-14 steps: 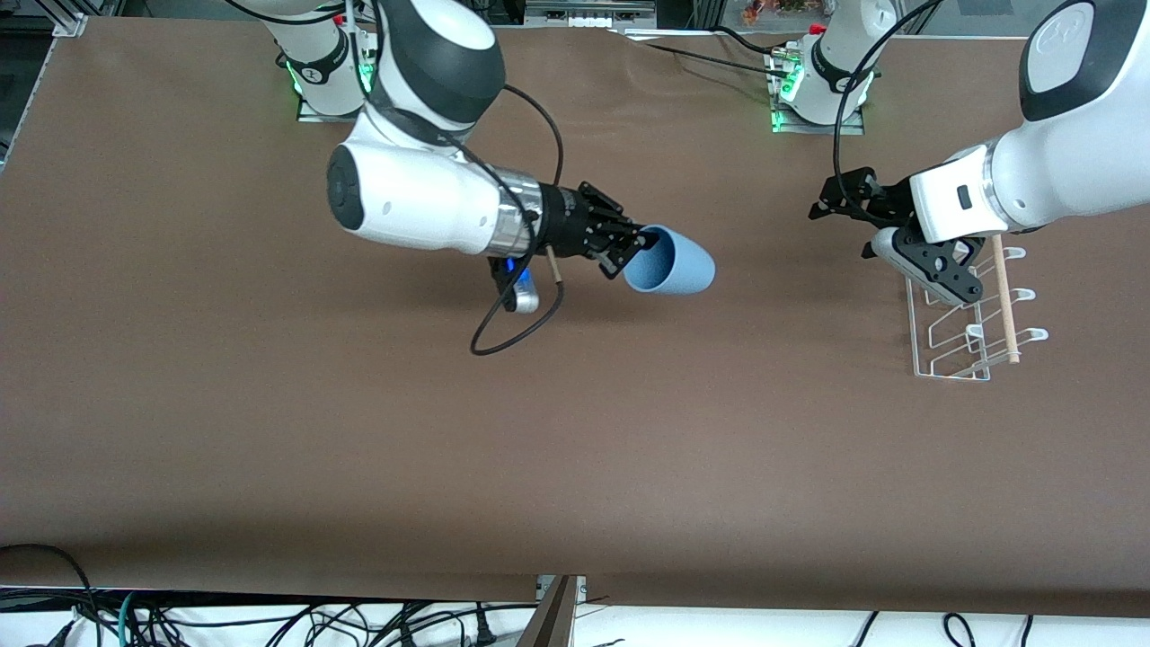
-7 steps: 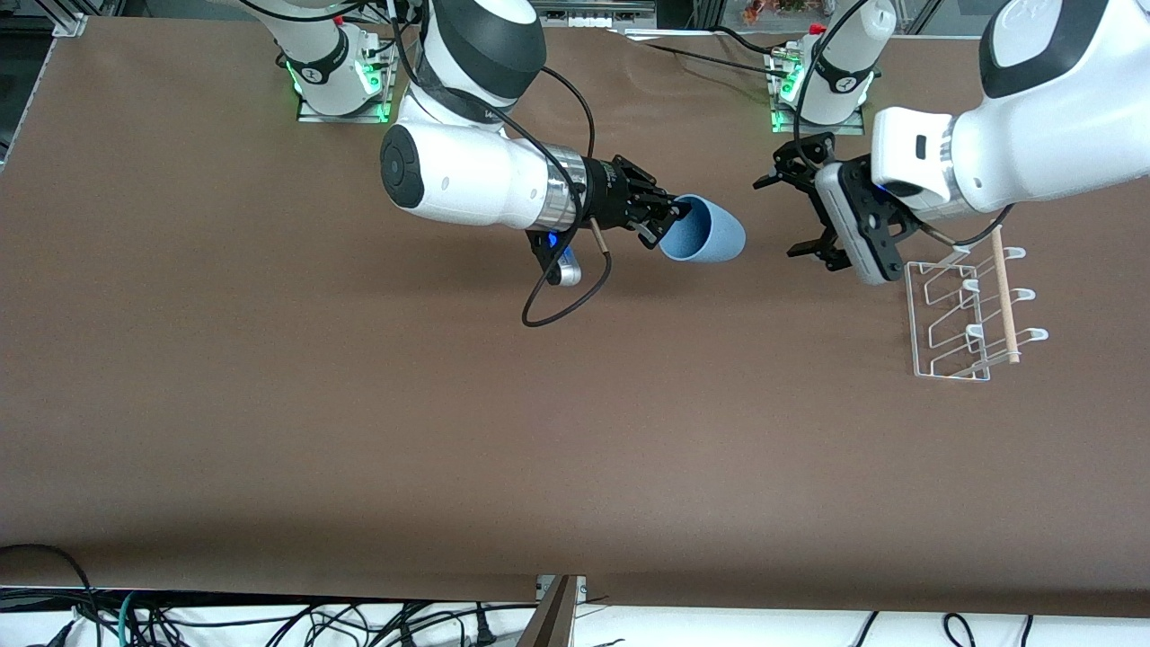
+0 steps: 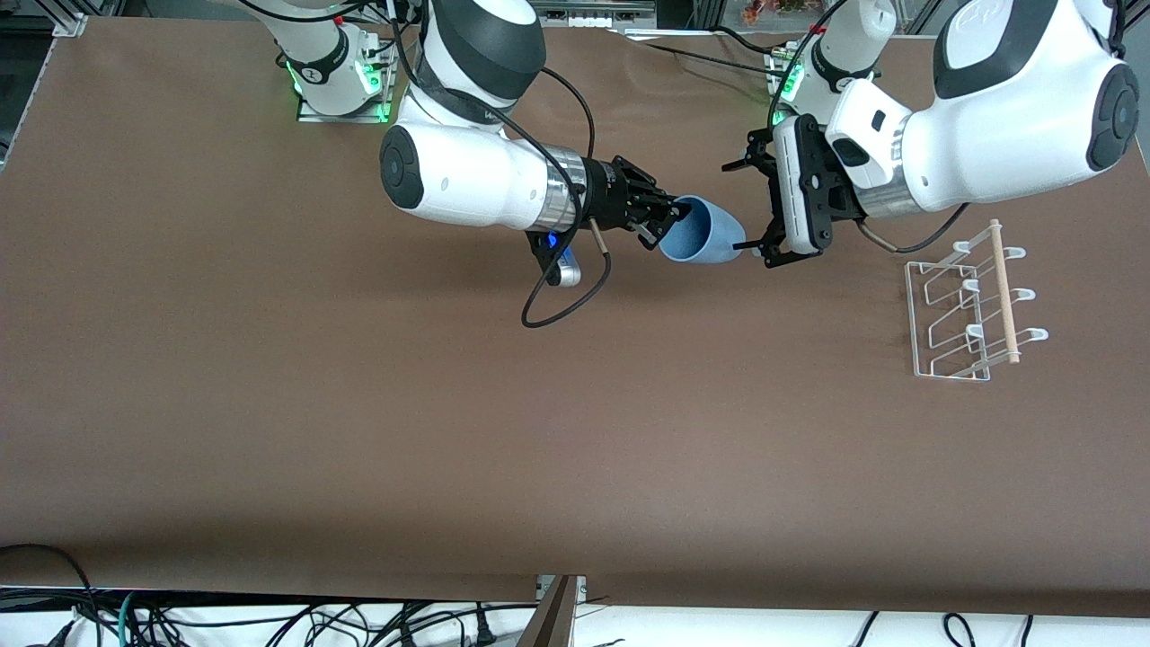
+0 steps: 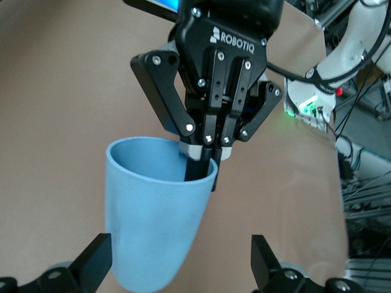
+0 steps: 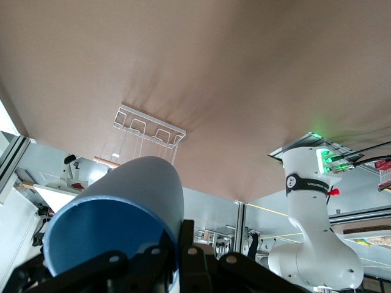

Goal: Transfer cup to left arm and place on rack
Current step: 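Hold the cup out while the left gripper reaches its rim, then close the left gripper on the cup's rim, then open the right gripper and withdraw while the left gripper carries the cup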

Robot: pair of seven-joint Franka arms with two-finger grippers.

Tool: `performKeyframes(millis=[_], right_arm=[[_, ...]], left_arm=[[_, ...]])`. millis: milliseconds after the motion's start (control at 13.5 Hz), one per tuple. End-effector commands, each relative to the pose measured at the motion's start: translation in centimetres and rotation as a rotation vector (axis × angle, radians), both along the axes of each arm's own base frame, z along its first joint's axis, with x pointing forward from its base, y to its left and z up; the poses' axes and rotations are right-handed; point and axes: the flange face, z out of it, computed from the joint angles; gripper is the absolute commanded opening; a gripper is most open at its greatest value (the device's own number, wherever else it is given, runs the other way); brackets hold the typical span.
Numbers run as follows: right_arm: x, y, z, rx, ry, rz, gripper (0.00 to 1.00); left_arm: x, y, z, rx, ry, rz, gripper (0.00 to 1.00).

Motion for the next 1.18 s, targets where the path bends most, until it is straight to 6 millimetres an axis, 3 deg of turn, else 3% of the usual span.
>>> performKeyframes(millis=[0,369,443,591,665,961,1034,1108], right_arm=[[0.3,0.3,0.5,0.023,0.020,-0.008,0.00],[0.4,0.2,0.6,0.023,0.020,-0.007,0.00],[0.4,0.2,0.6,0.024,0.019,-0.008,0.00],[0.4,0.2,0.5,0.023,0.020,-0.008,0.00],[0.5,0.1,0.5,0.023,0.019,-0.008,0.00],[1.7,-1.4,0.9,0.023,-0.005,-0.019,0.00],[2.2,-1.9,1.0,0.034,-0.028,-0.010,0.09],[2.8,-2.8,1.3,0.034,-0.049,-0.003,0.67]], left_arm=[[1.0,-0.2,-2.5,-0.055,-0.070,-0.077,1.00],[0.4,-3.2,-5.4,-0.141,-0.068,-0.081,1.00],[0.2,-3.6,-5.3,-0.143,-0.069,-0.088,0.89],[0.2,-3.4,-5.4,-0.141,-0.065,-0.092,0.21],[0.3,-3.3,-5.4,-0.139,-0.066,-0.090,0.02],[0.5,-2.9,-4.9,-0.131,-0.076,-0.091,0.00],[0.4,-2.8,-4.8,-0.131,-0.069,-0.096,0.00],[0.4,-2.5,-4.6,-0.127,-0.066,-0.099,0.00]])
